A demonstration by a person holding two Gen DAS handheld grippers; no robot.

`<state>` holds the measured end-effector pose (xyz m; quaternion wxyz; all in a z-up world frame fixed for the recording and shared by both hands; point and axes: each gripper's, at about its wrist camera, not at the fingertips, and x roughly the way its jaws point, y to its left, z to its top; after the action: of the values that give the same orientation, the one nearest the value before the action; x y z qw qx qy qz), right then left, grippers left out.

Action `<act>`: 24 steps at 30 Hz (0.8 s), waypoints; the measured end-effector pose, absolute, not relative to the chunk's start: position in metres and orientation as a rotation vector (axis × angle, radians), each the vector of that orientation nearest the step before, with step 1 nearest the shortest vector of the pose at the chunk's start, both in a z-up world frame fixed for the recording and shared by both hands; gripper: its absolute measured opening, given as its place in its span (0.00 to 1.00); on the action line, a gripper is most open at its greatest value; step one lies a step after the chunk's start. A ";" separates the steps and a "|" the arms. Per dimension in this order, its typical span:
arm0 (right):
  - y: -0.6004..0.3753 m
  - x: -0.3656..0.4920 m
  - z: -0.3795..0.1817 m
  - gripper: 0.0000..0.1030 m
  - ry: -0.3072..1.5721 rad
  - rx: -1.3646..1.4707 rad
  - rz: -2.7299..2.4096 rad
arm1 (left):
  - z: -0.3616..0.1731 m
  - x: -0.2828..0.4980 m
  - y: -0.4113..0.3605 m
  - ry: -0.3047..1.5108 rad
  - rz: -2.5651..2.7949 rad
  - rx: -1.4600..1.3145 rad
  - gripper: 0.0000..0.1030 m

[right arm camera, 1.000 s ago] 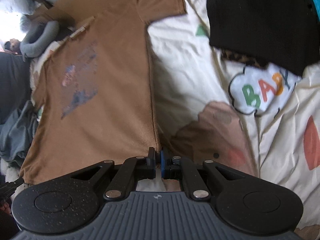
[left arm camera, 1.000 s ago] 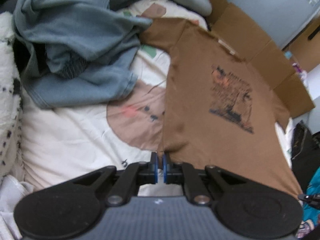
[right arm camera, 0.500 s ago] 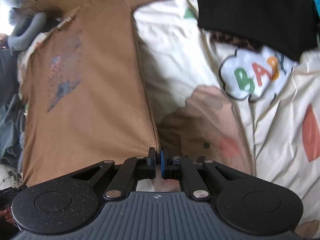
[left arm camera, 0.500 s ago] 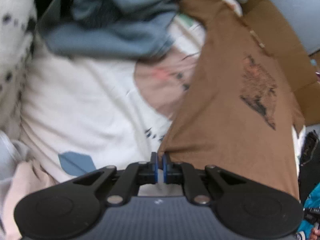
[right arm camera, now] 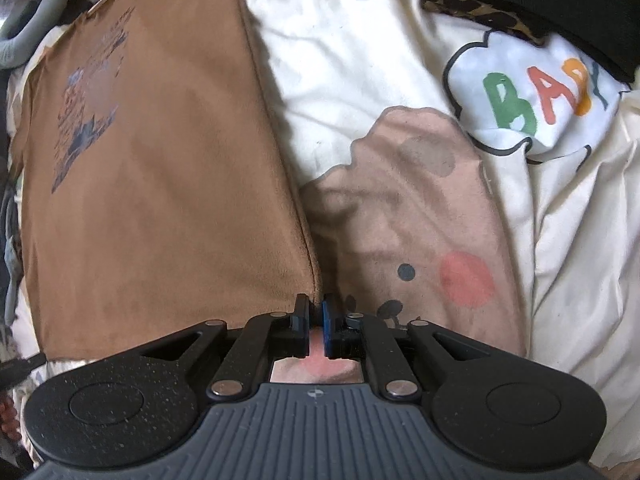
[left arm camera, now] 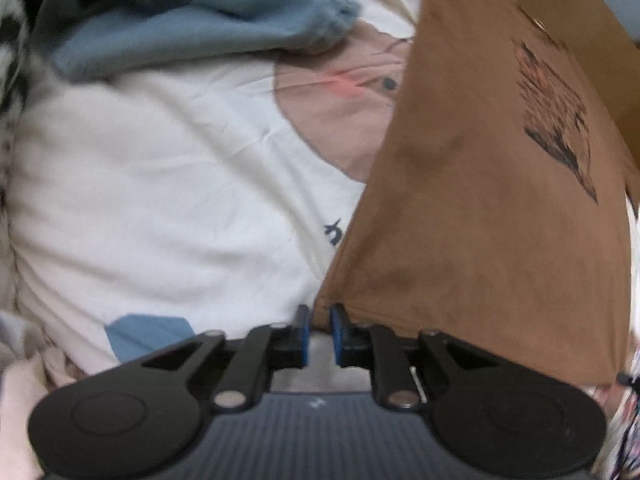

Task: Fold clothes
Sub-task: 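Drag the hem with the left gripper while the right gripper holds its edge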

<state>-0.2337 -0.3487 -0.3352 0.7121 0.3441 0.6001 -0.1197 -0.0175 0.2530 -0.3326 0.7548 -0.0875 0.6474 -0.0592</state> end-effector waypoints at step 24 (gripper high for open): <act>-0.350 -0.222 -0.351 0.08 1.293 0.662 -0.190 | -0.336 -0.015 0.258 1.416 -0.119 -0.202 0.05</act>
<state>-0.2220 -0.3497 -0.3511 0.7435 0.3021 0.5904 -0.0866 -0.0151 0.2583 -0.3357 0.7532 -0.0927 0.6489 -0.0543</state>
